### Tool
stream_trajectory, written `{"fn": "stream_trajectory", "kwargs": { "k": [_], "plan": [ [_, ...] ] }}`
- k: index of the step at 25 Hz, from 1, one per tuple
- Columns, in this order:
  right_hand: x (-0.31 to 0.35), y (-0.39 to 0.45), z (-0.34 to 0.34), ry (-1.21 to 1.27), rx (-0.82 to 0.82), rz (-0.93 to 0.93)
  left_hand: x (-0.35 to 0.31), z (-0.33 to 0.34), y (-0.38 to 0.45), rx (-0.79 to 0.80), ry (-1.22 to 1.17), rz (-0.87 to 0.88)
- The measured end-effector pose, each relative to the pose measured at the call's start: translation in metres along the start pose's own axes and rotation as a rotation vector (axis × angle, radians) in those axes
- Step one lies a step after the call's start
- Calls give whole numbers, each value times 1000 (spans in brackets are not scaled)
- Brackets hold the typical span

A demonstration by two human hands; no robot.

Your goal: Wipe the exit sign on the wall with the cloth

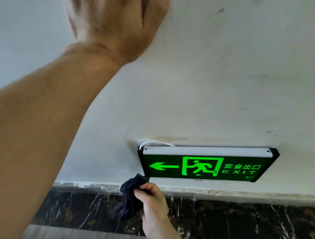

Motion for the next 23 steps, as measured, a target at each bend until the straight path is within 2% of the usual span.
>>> {"fn": "stream_trajectory", "kwargs": {
  "k": [2, 5, 7, 11, 14, 16, 18, 20, 22, 23],
  "plan": [
    [3, -22, -12, -67, 26, -75, -18, -13, 10, -200, -43, 133],
    [19, -59, -39, -267, -14, -258, -13, -21, 11, -274, -92, 249],
    [35, -81, -56, -260, -1, -319, -14, -23, 12, -251, -46, 263],
    [74, -135, -80, 12, 132, -316, -17, -39, 11, -136, -129, 284],
    [104, -165, -99, 33, 224, -339, -29, -41, -37, -87, -400, 289],
    [122, -179, -110, -15, 292, -345, -41, -30, -105, 127, -819, 102],
    [136, -189, -119, -75, 334, -350, -58, -20, -178, 478, -1321, -282],
    [146, -193, -125, -115, 344, -362, -75, -14, -232, 747, -1679, -605],
    [152, -193, -127, -154, 309, -387, -86, -12, -263, 850, -1900, -814],
    [153, -193, -126, -187, 266, -409, -89, -12, -270, 851, -1949, -871]
  ]
}}
Point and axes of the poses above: each hand's wrist, its own y-axis towards the middle knuckle, its own z-axis out of the palm, x = y × z, the point moved 3 cm from there along y, towards the middle knuckle, and after that the axes turned 14 degrees about -y, right-handed, at the moved point
